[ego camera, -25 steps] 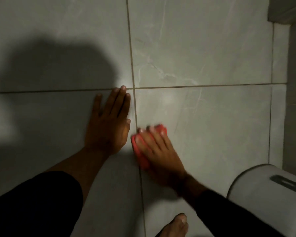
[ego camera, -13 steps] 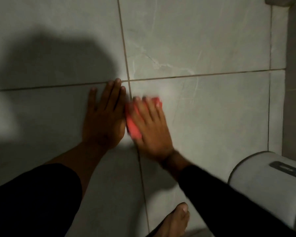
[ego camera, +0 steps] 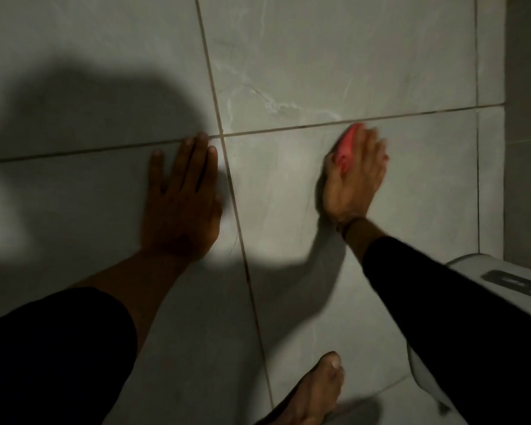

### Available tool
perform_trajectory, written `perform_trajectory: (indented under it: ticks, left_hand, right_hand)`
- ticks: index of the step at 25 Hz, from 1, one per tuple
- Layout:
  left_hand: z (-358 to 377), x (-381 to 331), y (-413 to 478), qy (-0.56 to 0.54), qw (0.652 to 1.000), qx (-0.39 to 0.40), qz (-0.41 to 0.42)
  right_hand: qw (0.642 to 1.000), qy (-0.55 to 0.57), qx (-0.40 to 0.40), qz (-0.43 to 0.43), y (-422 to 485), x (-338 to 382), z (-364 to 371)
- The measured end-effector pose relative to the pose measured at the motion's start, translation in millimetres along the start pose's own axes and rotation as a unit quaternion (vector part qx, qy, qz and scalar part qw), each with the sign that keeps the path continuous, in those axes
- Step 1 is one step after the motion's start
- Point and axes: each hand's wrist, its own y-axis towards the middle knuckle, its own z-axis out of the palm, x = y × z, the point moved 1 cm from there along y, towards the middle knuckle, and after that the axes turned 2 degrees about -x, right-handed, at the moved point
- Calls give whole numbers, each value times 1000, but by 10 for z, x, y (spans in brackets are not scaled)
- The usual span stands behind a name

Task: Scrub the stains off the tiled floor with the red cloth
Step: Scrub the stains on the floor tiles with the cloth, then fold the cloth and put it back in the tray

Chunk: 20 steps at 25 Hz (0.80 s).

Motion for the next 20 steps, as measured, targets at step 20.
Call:
perform_trajectory:
  ticks: [20]
  left_hand:
    - [-2730,-2327,-513,-459,669,462,-359]
  right_hand:
    - [570,633,84,517,-2713,69,-3108]
